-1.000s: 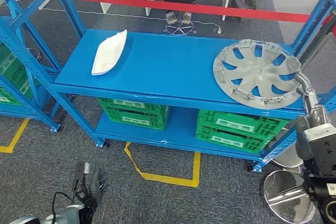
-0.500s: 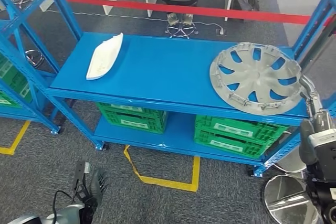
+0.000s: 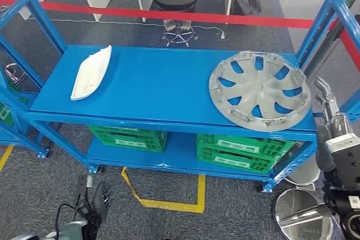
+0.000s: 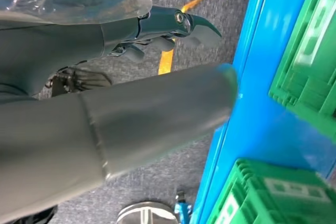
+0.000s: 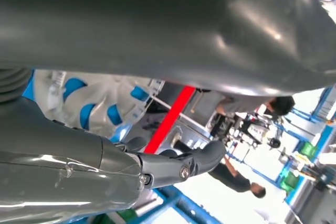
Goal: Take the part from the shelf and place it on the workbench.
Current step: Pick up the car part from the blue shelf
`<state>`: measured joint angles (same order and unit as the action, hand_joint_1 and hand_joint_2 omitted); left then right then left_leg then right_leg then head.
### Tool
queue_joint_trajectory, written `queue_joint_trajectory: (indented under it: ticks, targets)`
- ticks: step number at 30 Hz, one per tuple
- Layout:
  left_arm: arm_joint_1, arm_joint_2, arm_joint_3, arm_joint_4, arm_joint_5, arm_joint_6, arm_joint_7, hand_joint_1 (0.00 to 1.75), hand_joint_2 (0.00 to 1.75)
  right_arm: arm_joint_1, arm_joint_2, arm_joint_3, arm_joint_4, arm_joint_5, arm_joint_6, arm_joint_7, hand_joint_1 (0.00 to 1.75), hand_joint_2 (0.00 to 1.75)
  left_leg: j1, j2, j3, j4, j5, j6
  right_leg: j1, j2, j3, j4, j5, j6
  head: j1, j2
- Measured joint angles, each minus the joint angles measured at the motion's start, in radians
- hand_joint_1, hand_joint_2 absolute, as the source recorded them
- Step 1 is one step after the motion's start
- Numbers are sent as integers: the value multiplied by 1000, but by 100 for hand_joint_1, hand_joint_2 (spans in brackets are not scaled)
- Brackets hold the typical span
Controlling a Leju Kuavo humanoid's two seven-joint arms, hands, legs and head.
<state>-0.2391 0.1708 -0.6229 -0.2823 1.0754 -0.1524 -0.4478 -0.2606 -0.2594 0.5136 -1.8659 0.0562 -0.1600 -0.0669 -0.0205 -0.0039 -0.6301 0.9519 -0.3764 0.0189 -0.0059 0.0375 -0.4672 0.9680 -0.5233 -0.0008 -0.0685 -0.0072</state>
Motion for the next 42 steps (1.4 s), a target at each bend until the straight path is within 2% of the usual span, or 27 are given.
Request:
queue_joint_trajectory:
  ticks: [2,3,4,6,7,8,9,10,11,12,13,14,16,19,24,31,35,39,42]
  targets:
    - [2,-1,2,0,0,0,-1,0,0,1,0,0,1,-3,2,1,0,0,5,1,27,-16,-8,6,0,-9,8,19,-5,10,0,0]
    - [3,-1,2,0,0,0,-1,0,0,0,0,0,1,-5,2,1,0,0,6,1,44,-22,-14,9,1,-14,-7,56,-17,15,2,0]
    - [3,-2,2,0,0,0,-2,0,0,-1,0,0,1,-8,3,2,0,0,8,1,58,-25,-20,11,0,-20,-39,114,-35,18,6,0]
    - [4,-4,2,0,-1,0,-2,0,0,2,0,1,2,-11,4,3,0,0,9,1,79,-26,-38,13,-1,-24,-125,247,-82,24,12,0]
    - [5,-5,2,0,-1,0,-2,0,0,5,0,1,3,-13,5,3,0,0,10,1,91,-26,-48,12,-3,-25,-161,283,-99,26,13,0]
    - [6,-6,2,0,-2,0,-2,0,0,8,0,1,4,-14,5,4,0,0,11,1,104,-26,-58,10,-4,-26,-181,287,-102,28,14,0]
    - [7,-7,2,0,-3,0,-2,0,0,10,0,1,5,-14,6,4,0,0,13,1,120,-25,-69,7,-6,-28,-185,253,-80,30,14,0]
    - [7,-7,3,0,-5,0,-2,0,0,12,0,1,6,-15,6,4,0,0,15,1,138,-25,-81,3,-9,-30,-176,192,-31,32,15,0]
    - [7,-8,3,0,-6,0,-2,0,0,13,0,1,7,-15,6,4,0,0,16,2,152,-25,-93,-1,-10,-33,-164,124,31,33,18,0]
    - [7,-8,3,0,-6,0,-2,0,0,14,-1,1,8,-16,7,4,0,0,17,1,161,-22,-102,-6,-9,-36,-156,65,78,30,21,0]
    - [5,-8,3,0,-7,0,-1,0,0,16,-1,1,9,-16,8,4,0,0,17,1,162,-20,-109,-11,-8,-38,-152,31,113,23,23,0]
    - [5,-8,3,0,-7,0,0,0,0,19,-1,1,9,-17,8,5,0,0,17,1,159,-17,-114,-17,-5,-38,-152,19,124,14,24,0]
    - [5,-6,3,0,-7,0,2,0,0,23,-1,2,10,-17,10,5,0,0,18,2,151,-12,-118,-19,-1,-33,-150,20,128,4,20,0]
    - [5,-5,3,0,-8,3,2,0,0,22,-1,2,10,-17,10,5,0,0,18,1,153,-14,-117,-13,-1,-26,-150,20,126,4,13,0]
    - [1,-5,5,0,-14,13,-2,0,0,22,-1,2,14,-28,26,22,0,0,19,2,160,-25,-118,-13,1,-22,-150,18,116,-6,8,0]
    - [0,-7,8,0,-18,17,-4,0,0,14,-3,7,52,-98,91,90,0,0,23,3,166,-40,-122,-32,5,-24,-148,18,118,-13,7,0]
    - [0,-7,9,0,-18,17,-4,0,0,1,-3,18,93,-138,125,135,0,0,22,3,166,-39,-120,-36,4,-25,-147,17,122,-13,7,0]
    - [0,-7,10,0,-15,17,-5,0,0,-27,-5,46,160,-166,165,229,0,0,22,3,167,-38,-119,-36,4,-25,-145,15,124,-12,7,0]
    - [1,-7,13,0,-12,17,-7,0,0,-54,-15,75,208,-163,177,279,0,131,21,3,167,-37,-119,-36,3,-25,-144,14,125,-12,7,0]
